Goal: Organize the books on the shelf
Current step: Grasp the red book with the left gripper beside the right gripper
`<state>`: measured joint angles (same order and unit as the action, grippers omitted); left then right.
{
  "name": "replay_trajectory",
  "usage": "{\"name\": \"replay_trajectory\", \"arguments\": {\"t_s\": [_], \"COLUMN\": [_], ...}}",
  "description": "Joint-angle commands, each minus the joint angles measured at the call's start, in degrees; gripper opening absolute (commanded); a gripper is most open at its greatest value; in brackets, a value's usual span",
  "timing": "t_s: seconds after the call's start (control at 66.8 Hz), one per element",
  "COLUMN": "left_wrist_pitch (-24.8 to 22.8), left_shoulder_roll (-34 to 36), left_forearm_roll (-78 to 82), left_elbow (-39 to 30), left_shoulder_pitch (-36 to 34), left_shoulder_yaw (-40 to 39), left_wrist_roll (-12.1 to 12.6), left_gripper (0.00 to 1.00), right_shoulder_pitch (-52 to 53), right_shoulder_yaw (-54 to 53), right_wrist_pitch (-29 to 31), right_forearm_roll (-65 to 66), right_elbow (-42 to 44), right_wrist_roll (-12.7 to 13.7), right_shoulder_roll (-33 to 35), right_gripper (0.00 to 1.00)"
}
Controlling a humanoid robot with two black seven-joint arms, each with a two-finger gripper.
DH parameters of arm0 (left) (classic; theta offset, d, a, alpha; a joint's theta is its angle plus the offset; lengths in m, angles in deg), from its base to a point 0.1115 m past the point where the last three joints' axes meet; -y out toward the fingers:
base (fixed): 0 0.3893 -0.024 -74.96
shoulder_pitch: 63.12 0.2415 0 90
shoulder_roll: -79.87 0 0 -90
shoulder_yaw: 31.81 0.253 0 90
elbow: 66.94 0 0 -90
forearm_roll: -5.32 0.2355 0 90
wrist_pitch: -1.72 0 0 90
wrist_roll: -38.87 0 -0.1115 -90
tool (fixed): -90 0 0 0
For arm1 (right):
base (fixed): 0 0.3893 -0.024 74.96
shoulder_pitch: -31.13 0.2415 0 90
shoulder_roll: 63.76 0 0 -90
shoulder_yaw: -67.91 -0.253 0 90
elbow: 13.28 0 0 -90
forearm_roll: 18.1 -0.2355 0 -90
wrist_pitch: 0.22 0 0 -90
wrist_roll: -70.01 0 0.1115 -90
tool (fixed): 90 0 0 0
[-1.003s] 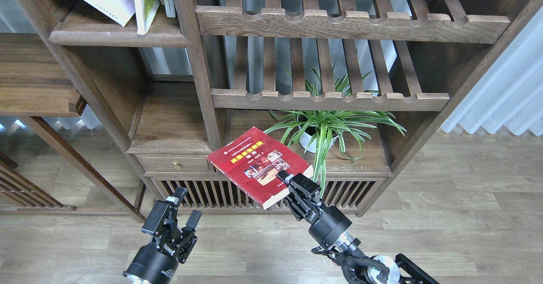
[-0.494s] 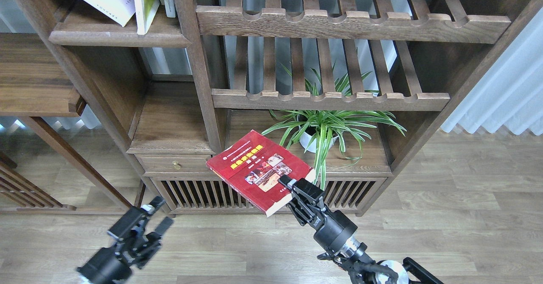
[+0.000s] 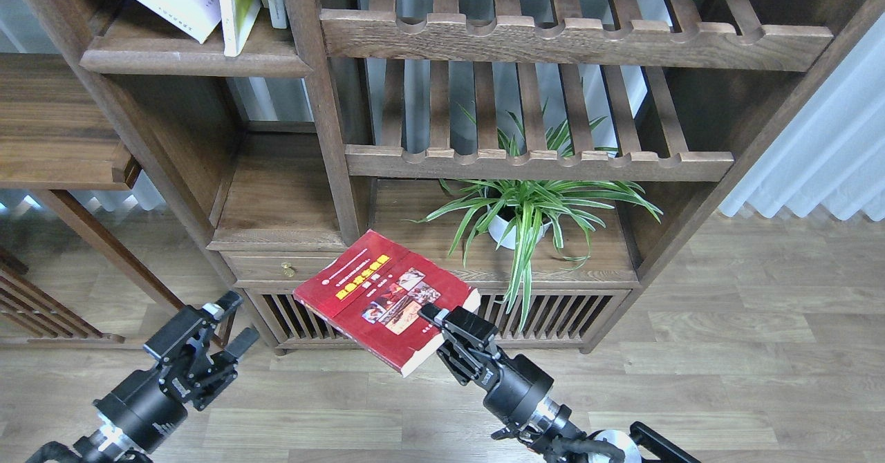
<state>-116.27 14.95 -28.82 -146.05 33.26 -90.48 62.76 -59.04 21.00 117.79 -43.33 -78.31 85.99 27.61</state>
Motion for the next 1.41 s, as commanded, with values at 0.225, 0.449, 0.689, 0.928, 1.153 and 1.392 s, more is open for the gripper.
{"name": "replay_trajectory", "arguments": {"t_s": [0.225,0.449,0.689,0.928,1.153,1.392], "left_wrist_pitch": [0.0,0.0,0.0,0.0,0.0,0.0], "left_shoulder_roll": [-0.6,-1.1,-1.7,-2.0,-2.7,-5.2], "left_forearm_roll": [-2.2,-3.4,-3.4,-3.4,-3.5,-5.9], "left_elbow": [0.5,1.3,1.9,3.3,4.1,6.7], "left_shoulder_pitch": [-2.5,-5.2,-5.4,-7.5,-9.3,-10.1], "left_shoulder_yaw": [0.7,1.3,6.4,9.4,9.5,9.7], "left_wrist_roll": [1.6,1.7,1.6,1.3,1.0,1.9], "left_gripper": [1.00,0.98,0.85,0.84,0.74,0.08], "right_shoulder_pitch": [0.6,0.2,0.1,0.2,-0.5,-0.6], "right_shoulder_yaw": [3.1,3.6,3.6,3.7,5.3,6.4], "right_wrist_pitch": [0.0,0.0,0.0,0.0,0.0,0.0], "right_forearm_roll": [0.3,0.6,0.6,0.5,0.8,1.3], "right_elbow": [0.0,0.0,-0.1,-0.1,-0.4,-0.4], "right_wrist_roll": [0.2,0.4,0.5,0.5,0.5,0.5], "right_shoulder_roll": [-1.4,-1.4,-1.4,-1.4,-1.4,-1.4], "right_gripper": [0.06,0.06,0.06,0.06,0.05,0.05]}}
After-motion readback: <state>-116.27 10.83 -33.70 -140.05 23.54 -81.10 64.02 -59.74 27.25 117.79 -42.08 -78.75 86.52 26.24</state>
